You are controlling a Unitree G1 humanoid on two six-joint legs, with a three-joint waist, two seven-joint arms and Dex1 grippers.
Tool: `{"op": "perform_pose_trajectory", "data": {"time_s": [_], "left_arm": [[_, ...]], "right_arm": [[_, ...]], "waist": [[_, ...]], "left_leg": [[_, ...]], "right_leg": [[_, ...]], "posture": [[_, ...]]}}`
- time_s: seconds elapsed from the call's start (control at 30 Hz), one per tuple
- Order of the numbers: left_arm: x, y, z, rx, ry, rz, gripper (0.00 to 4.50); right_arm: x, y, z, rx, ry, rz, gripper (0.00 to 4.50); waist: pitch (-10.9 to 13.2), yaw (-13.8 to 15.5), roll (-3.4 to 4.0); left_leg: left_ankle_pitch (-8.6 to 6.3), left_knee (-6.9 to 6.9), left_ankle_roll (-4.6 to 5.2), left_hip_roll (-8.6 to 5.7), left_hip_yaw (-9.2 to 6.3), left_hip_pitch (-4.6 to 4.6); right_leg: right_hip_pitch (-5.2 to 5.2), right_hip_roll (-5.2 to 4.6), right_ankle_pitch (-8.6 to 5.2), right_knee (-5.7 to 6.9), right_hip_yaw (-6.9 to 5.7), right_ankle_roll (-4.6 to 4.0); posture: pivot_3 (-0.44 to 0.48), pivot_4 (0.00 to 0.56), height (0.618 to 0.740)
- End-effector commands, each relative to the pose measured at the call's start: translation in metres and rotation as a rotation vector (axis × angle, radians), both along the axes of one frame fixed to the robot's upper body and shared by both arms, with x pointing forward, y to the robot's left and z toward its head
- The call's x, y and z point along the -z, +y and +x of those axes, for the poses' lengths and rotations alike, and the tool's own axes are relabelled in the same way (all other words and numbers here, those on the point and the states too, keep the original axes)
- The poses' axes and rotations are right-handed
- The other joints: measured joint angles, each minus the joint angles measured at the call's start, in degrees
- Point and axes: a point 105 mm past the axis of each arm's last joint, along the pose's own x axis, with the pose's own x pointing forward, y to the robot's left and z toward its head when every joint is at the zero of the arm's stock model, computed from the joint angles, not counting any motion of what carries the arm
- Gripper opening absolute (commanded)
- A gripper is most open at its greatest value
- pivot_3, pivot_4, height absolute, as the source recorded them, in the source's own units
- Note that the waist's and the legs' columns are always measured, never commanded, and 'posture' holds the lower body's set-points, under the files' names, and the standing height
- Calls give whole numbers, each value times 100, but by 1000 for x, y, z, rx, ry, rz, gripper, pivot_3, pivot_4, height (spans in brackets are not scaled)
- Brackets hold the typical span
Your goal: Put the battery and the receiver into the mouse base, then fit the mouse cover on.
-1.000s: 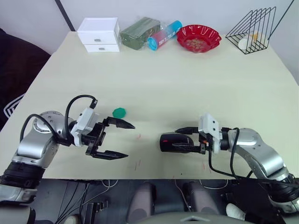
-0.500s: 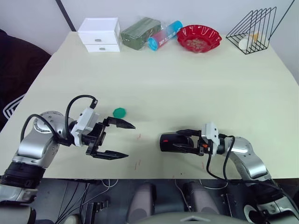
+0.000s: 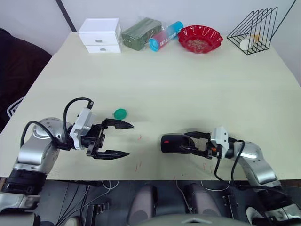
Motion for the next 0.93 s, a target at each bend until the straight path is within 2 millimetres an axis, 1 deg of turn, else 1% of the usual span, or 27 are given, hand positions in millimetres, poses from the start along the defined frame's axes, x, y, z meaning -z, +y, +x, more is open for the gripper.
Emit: {"op": "perform_pose_trajectory", "data": {"time_s": [0.03, 0.13, 0.2, 0.3, 0.33, 0.37, 0.43, 0.5, 0.53, 0.57, 0.67, 0.77, 0.83, 0.93], "left_arm": [[4, 11, 2, -133, -22, -20, 4500], [11, 20, 2, -274, 4, -81, 4500], [18, 26, 0, -340, 6, -78, 4500], [29, 45, -1, -517, 11, -76, 4500], [32, 51, -1, -558, 11, -74, 4500], [34, 54, -2, -589, 6, -72, 4500], [37, 60, -2, -634, 0, -62, 4500], [40, 65, -2, -674, 6, -55, 4500], [41, 69, -2, -703, 11, -55, 4500], [43, 72, -3, -731, 8, -48, 4500], [47, 78, -7, -756, 4, -26, 4500], [50, 83, -8, -791, -9, -3, 4500], [50, 89, -3, -839, -46, 6, 4500], [53, 90, 0, -845, -50, 30, 4500]], "right_arm": [[-21, -21, -1, 74, -53, 35, 2388], [-17, -47, -4, 171, -46, 11, 2388], [-11, -62, -10, 218, -32, -18, 2388], [1, -105, -13, 404, 25, -25, 2388], [4, -116, -14, 451, 42, -27, 2388], [5, -121, -17, 466, 50, -22, 2388], [5, -133, -21, 511, 42, -1, 2913], [6, -141, -23, 540, 41, -5, 3675], [6, -146, -25, 560, 45, 3, 4251], [6, -150, -27, 569, 50, 9, 4470], [7, -157, -31, 585, 56, 11, 4470], [8, -162, -33, 596, 71, 14, 4470], [9, -165, -33, 606, 80, 20, 4470], [11, -163, -34, 597, 86, 22, 4470]], "waist": [[1, -3, 3], [1, 4, 3], [-1, 18, -1], [-3, 16, 1], [-3, 16, 1], [-3, 15, 1], [-4, 15, -1], [-4, 12, -1], [-4, 9, -1], [-3, 5, 0], [-3, -8, -1], [-3, -8, -1], [-3, -5, -1], [-4, 1, -2]], "left_leg": [[0, 0, 0, 0, 0, 0], [0, -2, 0, 0, 2, 0], [0, -1, 0, 0, 1, -2], [0, 0, 0, 0, 1, 0], [0, -1, -1, -1, 6, 10], [0, -3, -1, -1, 7, 10], [0, -5, -1, -1, 9, 8], [0, -4, -1, -1, 8, 12], [0, -5, -1, -1, 9, 21], [0, -5, -1, -1, 11, 29], [-1, -30, 0, 1, 30, 78], [-1, -33, 0, 2, 38, 84], [-1, -33, 0, 3, 42, 85], [-1, -33, 0, 3, 43, 85]], "right_leg": [[0, 0, 0, 0, 0, 0], [0, -1, 0, -3, 3, 0], [1, -4, 0, -4, 1, 0], [2, -4, 0, -1, 0, 0], [7, -4, 0, 2, 8, 0], [7, -4, 0, 0, 8, 0], [6, -5, 0, -7, 9, 0], [10, -5, 0, -5, 8, 0], [17, -4, 0, -4, 10, 0], [23, -4, 0, -3, 12, 0], [57, -4, -2, -14, 27, -1], [60, -4, -1, -18, 31, 0], [60, -4, -1, -18, 33, 0], [60, -4, -1, -18, 35, 0]], "posture": [[0, 150, 740], [0, 150, 740], [0, 150, 740], [0, 150, 740], [0, 150, 740], [0, 150, 740], [0, 150, 740], [0, 150, 740], [0, 150, 740], [0, 150, 740], [0, 150, 740], [0, 150, 740], [0, 150, 740], [0, 150, 740]]}}
